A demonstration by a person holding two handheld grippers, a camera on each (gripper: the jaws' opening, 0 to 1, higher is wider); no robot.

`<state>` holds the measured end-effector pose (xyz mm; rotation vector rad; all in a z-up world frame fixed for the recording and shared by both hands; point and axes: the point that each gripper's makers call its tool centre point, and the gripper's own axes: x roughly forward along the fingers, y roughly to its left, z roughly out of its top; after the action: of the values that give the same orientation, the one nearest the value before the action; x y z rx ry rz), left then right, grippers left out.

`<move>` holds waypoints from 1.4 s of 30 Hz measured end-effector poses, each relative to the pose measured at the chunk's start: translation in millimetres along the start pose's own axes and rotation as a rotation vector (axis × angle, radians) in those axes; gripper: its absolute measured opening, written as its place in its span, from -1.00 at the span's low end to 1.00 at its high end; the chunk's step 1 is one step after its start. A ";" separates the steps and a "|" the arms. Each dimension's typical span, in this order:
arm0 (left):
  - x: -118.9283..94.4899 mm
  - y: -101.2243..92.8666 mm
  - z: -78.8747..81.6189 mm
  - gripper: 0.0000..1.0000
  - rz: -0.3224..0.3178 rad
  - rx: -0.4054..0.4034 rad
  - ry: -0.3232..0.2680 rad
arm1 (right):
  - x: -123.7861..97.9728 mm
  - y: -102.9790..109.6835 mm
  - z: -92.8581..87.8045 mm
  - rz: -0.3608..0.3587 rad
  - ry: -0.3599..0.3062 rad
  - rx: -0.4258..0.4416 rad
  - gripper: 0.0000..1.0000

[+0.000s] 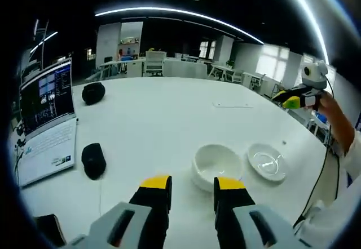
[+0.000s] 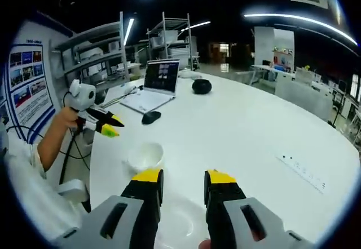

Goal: Tidy tabletop coffee trays, cups and spoons，present forward

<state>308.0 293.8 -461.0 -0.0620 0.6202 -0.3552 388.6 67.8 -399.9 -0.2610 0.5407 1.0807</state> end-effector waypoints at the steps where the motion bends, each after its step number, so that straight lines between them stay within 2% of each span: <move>1: 2.2 -2.3 -0.9 -0.42 -0.016 -0.015 0.017 | 3.9 -1.3 0.3 0.005 0.011 0.000 -0.40; 6: 9.8 -1.4 4.0 -0.37 -0.010 -0.024 0.029 | 32.5 6.8 2.8 0.040 0.074 0.007 -0.40; 8: 13.0 -2.7 5.0 -0.35 -0.012 -0.027 0.041 | 40.6 20.4 2.5 0.048 0.088 0.009 -0.40; 10: 17.4 -6.3 3.2 -0.34 -0.025 -0.033 0.067 | 52.4 25.3 3.8 0.063 0.119 0.003 -0.40; 18: 30.1 -4.1 -4.2 -0.33 0.008 -0.031 0.149 | 85.2 39.4 1.3 0.078 0.202 -0.001 -0.39; 20: 32.5 -8.8 -6.4 -0.33 0.009 -0.034 0.174 | 93.2 41.6 1.1 0.079 0.217 -0.003 -0.39; 25: 40.9 -9.7 -8.4 -0.33 0.012 -0.043 0.205 | 107.6 57.3 -6.3 0.084 0.263 -0.027 -0.39; 28: 48.7 -10.0 -9.4 -0.33 0.007 -0.052 0.220 | 117.9 54.1 -11.5 0.069 0.306 -0.033 -0.39; 32: 56.4 -16.0 -18.3 -0.33 0.002 -0.053 0.262 | 125.8 56.7 -29.8 0.053 0.381 -0.025 -0.40; 36: 59.7 -25.5 -25.8 -0.39 -0.002 -0.048 0.280 | 130.5 58.1 -44.9 0.029 0.456 -0.007 -0.40; 42: 60.5 -25.1 -30.8 -0.37 -0.003 -0.068 0.303 | 137.3 55.2 -46.0 -0.003 0.499 0.012 -0.41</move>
<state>328.1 251.0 -515.7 -0.0746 0.9324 -0.3493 375.5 176.9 -509.1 -0.5268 0.9913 1.0090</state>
